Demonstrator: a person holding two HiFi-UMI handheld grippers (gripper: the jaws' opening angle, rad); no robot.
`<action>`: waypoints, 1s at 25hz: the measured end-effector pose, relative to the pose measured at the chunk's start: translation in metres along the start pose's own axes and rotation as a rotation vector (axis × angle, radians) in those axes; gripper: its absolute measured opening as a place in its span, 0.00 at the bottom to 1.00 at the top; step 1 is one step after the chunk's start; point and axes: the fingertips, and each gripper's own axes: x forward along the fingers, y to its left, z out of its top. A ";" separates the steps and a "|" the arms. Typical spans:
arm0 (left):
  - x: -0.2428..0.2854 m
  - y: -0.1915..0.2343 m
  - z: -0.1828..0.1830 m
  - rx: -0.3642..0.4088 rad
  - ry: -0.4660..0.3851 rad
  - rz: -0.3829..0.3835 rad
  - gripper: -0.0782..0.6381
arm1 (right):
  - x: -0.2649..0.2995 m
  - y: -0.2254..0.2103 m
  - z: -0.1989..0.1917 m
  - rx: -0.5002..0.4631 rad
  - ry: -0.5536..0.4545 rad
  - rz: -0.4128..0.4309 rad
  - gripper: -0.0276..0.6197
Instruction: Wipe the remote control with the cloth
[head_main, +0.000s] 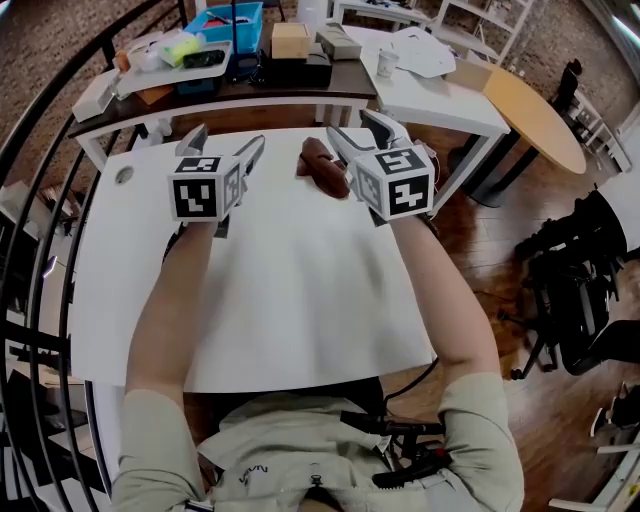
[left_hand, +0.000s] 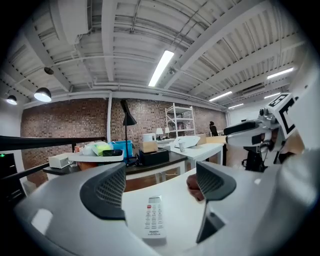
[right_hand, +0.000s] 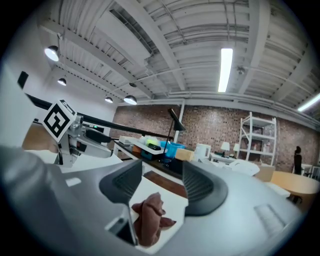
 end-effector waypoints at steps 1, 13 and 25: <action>0.005 0.001 -0.006 -0.001 0.019 -0.001 0.70 | 0.005 -0.001 -0.005 0.011 0.011 0.003 0.42; 0.037 0.021 -0.087 -0.042 0.292 -0.007 0.71 | 0.037 0.002 -0.067 0.053 0.179 0.058 0.45; 0.052 0.026 -0.128 -0.031 0.416 -0.025 0.71 | 0.055 0.013 -0.103 0.045 0.252 0.114 0.46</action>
